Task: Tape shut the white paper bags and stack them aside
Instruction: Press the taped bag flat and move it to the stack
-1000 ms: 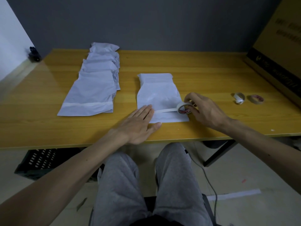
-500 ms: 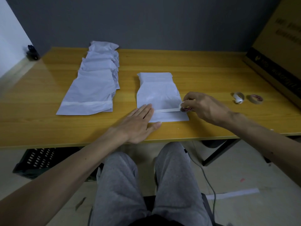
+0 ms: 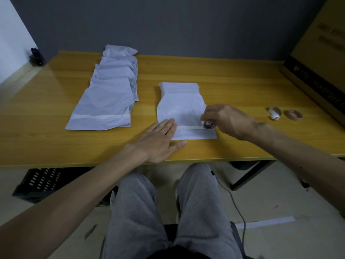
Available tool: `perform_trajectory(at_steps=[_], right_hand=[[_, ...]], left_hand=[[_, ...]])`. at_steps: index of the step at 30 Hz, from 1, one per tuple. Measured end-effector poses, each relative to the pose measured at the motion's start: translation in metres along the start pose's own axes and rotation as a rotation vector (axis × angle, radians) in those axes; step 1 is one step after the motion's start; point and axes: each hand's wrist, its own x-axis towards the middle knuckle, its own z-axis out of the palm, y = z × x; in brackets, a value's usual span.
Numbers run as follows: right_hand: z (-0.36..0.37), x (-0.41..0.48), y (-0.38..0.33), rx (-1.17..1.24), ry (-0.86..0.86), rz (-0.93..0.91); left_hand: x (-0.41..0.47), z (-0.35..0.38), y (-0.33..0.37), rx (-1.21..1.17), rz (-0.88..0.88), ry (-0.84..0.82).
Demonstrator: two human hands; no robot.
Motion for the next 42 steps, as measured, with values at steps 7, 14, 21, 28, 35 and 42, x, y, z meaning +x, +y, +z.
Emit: perform_trajectory(at_steps=[7,14,21,28,35,42], right_hand=[[-0.002,0.016,-0.015,0.089,-0.032,-0.078],[-0.001,0.017,-0.022,0.21,0.028,-0.017],[0.007,0.014,-0.026,0.286,0.168,0.119],[0.008,0.009,-0.028,0.337,0.189,0.071],[0.012,0.008,-0.033,0.343,0.213,0.09],[0.026,0.001,-0.034,0.317,0.309,0.175]], left_hand=[[-0.009,-0.002,-0.005,0.056,-0.002,0.017],[-0.009,-0.013,-0.015,0.076,-0.031,-0.022],[-0.003,-0.012,0.02,0.193,-0.18,0.151],[-0.005,-0.026,0.018,0.215,-0.283,0.08],[0.01,-0.011,0.036,-0.07,0.034,0.088],[0.013,0.002,0.022,-0.1,0.043,0.034]])
